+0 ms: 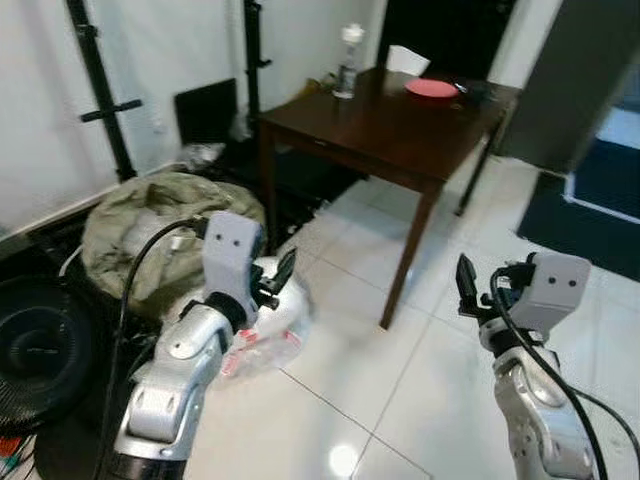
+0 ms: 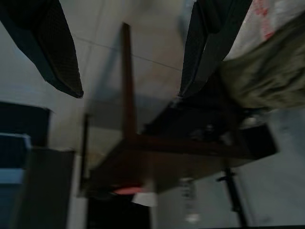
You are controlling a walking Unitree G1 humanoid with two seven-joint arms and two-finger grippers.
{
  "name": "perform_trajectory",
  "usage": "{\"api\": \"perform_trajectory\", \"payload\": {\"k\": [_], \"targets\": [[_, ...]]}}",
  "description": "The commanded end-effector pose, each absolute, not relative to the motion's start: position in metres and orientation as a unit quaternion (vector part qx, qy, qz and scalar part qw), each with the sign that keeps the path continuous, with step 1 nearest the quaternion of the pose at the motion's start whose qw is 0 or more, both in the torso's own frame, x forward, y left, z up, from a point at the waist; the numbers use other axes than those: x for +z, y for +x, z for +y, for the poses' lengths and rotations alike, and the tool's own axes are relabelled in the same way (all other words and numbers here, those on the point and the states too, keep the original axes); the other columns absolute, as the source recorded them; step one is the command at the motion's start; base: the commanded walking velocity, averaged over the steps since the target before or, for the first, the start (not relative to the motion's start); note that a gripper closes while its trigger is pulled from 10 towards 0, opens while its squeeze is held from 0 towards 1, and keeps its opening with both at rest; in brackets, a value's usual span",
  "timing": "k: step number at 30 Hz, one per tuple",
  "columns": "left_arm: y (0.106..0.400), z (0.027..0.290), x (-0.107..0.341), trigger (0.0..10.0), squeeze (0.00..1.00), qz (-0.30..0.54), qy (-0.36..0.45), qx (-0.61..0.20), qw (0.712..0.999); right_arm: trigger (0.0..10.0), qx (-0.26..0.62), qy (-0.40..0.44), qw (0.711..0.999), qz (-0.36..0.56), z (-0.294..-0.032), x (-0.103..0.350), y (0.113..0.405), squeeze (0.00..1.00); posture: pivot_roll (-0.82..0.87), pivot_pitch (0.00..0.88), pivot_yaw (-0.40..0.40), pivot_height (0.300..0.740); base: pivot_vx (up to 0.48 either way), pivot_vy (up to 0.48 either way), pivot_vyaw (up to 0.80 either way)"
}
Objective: Setting the table
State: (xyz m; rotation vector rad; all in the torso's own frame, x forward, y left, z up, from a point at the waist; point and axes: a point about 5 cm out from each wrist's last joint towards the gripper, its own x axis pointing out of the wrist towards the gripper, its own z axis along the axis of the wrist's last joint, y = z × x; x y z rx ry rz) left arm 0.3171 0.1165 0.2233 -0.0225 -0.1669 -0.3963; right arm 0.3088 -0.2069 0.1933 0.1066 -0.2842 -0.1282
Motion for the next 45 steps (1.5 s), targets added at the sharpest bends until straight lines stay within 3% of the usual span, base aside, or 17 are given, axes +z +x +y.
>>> {"api": "perform_trajectory", "payload": {"k": [1, 45], "targets": [[0.3149, 0.1117, 0.2273, 10.0, 0.0, -0.089, -0.014, -0.21, 0.974, 10.0, -0.074, 0.053, 0.987, -0.135, -0.2114, 0.1899, 0.3064, 0.0, 0.05, 0.07, 0.052, 0.74, 0.0, 0.0, -0.8], [0.3151, 0.109, 0.228, 10.0, 0.0, -0.097, 0.011, -0.221, 0.97, 10.0, -0.075, 0.054, 0.986, -0.138, -0.2115, 0.1901, 0.3067, 0.0, 0.04, 0.055, 0.054, 0.74, 0.0, 0.0, -0.8]]}}
